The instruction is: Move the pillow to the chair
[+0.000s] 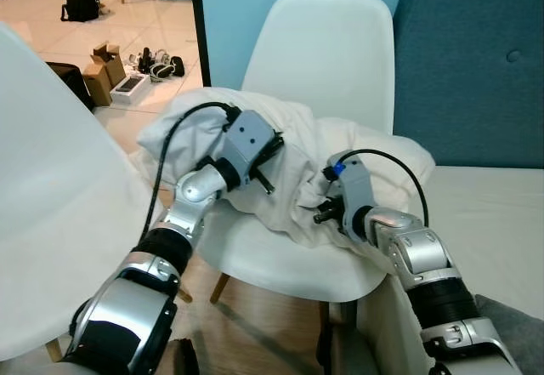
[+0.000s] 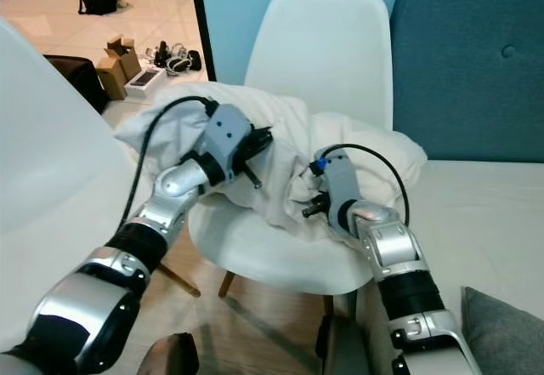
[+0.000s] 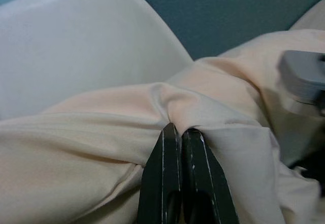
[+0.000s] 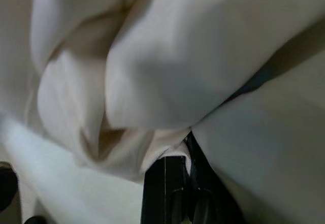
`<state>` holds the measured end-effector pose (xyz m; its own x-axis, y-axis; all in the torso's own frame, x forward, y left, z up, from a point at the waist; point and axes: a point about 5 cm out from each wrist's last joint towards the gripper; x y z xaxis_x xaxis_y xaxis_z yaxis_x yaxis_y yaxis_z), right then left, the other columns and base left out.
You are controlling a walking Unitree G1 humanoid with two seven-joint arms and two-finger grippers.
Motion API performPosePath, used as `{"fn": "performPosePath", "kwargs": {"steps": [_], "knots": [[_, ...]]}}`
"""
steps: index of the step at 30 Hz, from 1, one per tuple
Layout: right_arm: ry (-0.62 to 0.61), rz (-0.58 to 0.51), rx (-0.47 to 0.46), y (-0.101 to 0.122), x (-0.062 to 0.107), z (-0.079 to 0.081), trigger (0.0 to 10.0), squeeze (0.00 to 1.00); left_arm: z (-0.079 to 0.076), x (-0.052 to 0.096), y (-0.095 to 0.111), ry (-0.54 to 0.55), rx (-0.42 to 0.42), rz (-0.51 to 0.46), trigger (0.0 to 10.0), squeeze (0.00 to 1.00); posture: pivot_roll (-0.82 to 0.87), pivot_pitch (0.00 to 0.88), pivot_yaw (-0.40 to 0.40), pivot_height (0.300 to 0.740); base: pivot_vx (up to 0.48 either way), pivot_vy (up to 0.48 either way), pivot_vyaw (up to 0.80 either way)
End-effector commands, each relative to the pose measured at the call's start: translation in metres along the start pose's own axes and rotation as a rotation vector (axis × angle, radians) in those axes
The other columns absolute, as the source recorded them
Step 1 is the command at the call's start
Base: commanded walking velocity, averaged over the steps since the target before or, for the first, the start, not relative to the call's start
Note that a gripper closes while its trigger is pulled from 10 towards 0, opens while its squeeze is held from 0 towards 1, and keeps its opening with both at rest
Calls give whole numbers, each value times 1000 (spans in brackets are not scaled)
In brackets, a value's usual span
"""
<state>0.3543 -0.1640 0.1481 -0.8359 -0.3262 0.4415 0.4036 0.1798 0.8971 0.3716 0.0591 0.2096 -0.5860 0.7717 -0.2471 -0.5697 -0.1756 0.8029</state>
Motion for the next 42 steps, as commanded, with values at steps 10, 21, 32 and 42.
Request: {"fn": "performPosePath", "kwargs": {"steps": [10, 21, 32, 42], "knots": [[-42, -56, 11, 5, -7, -7, 10000, 467, -15, 17, -16, -71, 5, 38, 10000, 0, -27, 224, -24, 537, 0, 0, 0], [-139, -61, 1, 9, 4, -38, 10000, 1000, 9, 94, -60, -163, -20, 370, 10000, 1000, -19, 205, -39, 537, 0, 0, 0], [-312, -16, 49, 15, 28, -93, 10000, 1000, -8, 134, -13, -413, 116, 312, 10000, 1000, -9, 167, -65, 537, 0, 0, 0], [-369, -49, -62, 37, 58, -130, 10000, 20, 14, 154, 65, -303, 177, 54, 10000, 1000, -1, 124, -73, 537, 0, 0, 0]]}}
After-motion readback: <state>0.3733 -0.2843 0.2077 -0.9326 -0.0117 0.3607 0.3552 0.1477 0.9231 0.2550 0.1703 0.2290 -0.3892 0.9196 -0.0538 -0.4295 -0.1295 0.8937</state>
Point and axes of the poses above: a point about 5 cm out from each wrist's last joint towards the gripper, its own x axis pointing back from the gripper into the wrist, its own y axis along the axis of the wrist's last joint, z = x × y, and after that the axes turned 6 degrees about -x, right-handed
